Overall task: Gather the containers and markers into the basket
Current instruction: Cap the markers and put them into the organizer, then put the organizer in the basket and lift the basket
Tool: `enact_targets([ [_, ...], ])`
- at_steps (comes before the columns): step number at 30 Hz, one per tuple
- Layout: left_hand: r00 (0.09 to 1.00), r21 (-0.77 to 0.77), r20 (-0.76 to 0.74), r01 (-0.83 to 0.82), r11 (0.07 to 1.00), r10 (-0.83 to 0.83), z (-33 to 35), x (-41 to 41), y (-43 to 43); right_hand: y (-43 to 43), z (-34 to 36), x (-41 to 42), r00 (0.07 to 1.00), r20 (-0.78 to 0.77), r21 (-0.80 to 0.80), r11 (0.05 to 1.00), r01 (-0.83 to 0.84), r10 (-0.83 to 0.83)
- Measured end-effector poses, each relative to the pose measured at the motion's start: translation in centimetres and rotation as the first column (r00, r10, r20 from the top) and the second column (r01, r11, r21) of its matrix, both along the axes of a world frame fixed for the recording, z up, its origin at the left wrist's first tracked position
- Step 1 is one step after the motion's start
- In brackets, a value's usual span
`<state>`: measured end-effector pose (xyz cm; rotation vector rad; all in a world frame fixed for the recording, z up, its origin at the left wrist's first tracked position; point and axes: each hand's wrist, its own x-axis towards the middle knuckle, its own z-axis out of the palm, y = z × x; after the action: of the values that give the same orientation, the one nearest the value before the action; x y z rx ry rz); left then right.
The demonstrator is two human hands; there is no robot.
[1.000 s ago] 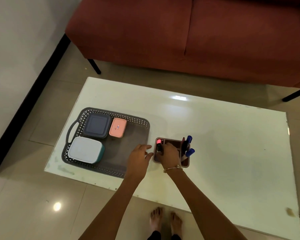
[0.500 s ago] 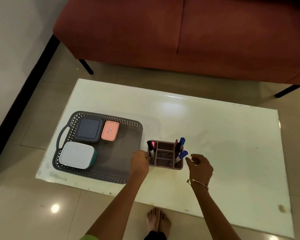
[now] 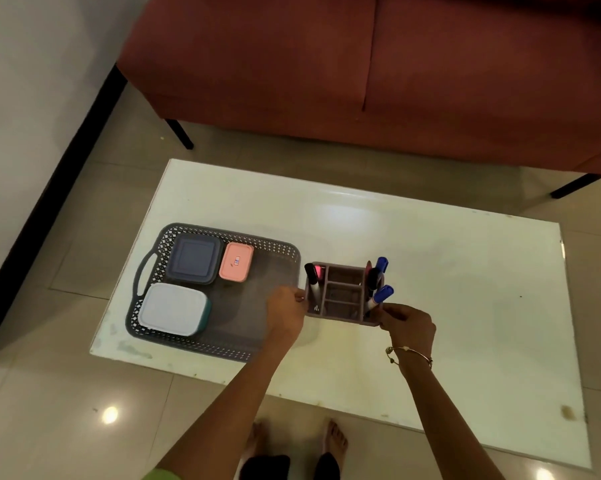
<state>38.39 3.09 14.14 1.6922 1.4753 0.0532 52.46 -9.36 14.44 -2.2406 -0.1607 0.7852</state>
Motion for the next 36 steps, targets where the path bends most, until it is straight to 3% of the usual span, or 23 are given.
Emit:
enact_targets([
  [4, 1.000, 0.098, 0.013, 0.026, 0.995, -0.027, 3.9, -3.4, 3.3, 2.5, 3.4, -3.3, 1.000, -0.004, 0.060, 0.998, -0.007, 0.007],
  [11, 0.999, 0.043, -0.007, 0.053, 0.998, -0.053, 6.7, -11.2, 8.1, 6.4, 5.1, -11.6, 1.000, 0.002, 0.073, 0.997, 0.028, -0.029],
  [16, 0.989, 0.021, -0.044, 0.141, 0.990, -0.140, 4.2, -15.2, 9.2, 7.2, 1.8, -17.1, 0.993, -0.066, -0.004, 0.995, 0.096, -0.096],
  [20, 0.987, 0.019, -0.049, 0.156, 0.988, -0.155, 0.5, -16.4, 9.6, 8.2, -1.3, -19.1, 0.994, 0.006, -0.079, 0.991, 0.108, -0.108],
  [26, 0.983, -0.003, -0.070, 0.167, 0.986, -0.167, -4.0, -17.0, 10.0, 9.5, -4.6, -19.3, 0.987, 0.102, -0.244, 0.965, -0.096, 0.124],
  [30, 0.989, -0.033, -0.019, 0.146, 0.989, -0.147, -4.7, -17.8, 10.0, 9.5, -5.2, -19.2, 0.977, 0.128, -0.256, 0.957, -0.136, 0.173],
  [36, 0.996, 0.192, 0.008, 0.084, 0.978, -0.087, -2.0, -20.6, 14.5, 10.0, -2.9, -16.5, 0.961, 0.242, -0.086, 0.984, 0.157, -0.133],
])
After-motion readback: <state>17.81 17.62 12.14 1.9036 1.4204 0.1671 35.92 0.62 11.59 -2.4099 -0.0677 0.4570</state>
